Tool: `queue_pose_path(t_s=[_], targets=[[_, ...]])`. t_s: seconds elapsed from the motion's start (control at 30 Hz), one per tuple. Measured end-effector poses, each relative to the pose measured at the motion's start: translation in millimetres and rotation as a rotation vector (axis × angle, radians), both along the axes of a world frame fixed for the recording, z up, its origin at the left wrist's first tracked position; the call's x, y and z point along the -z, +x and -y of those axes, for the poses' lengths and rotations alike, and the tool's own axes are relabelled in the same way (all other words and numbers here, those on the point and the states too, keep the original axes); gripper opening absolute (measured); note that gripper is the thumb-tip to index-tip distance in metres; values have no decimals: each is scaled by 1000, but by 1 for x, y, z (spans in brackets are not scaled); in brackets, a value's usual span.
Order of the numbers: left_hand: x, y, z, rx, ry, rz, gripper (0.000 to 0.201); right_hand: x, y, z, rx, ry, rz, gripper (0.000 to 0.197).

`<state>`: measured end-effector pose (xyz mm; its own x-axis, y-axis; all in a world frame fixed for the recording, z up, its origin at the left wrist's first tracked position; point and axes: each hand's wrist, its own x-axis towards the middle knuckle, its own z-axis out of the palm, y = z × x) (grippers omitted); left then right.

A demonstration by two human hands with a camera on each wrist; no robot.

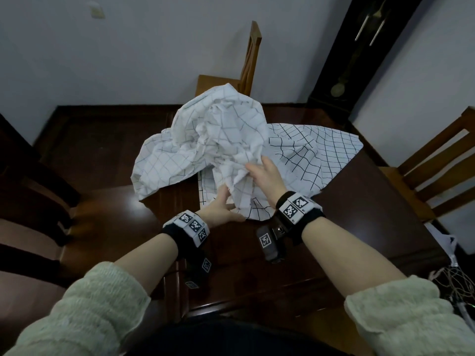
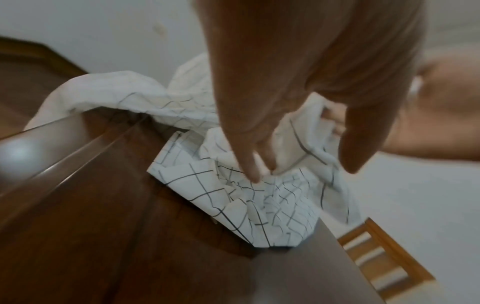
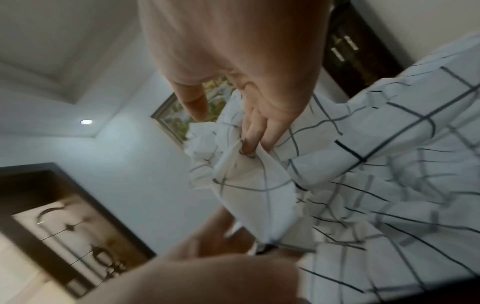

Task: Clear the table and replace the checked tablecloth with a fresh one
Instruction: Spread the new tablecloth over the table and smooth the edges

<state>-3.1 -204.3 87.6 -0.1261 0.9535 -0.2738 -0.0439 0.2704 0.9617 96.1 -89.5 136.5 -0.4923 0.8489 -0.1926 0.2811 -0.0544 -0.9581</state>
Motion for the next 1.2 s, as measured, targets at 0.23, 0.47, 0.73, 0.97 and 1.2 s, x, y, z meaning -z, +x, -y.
queue_pose_path(t_s=[0.23,0.47,0.73,0.97,1.2], targets=[[-25,7,-11,-464,16,31,30,-61,-36,45,-433,266,68,77],[-81,-36,-23,-481,127,360,37,-56,-16,34,-163,812,-102,36],[-112,-42,-35,-462,202,654,30,13,11,22,-136,550,437,43],[-124,-22,-36,-359,215,861,36,31,-43,38,-77,113,308,120],[-144,-40,-29,-315,265,832,34,52,-61,22,28,-266,251,50]])
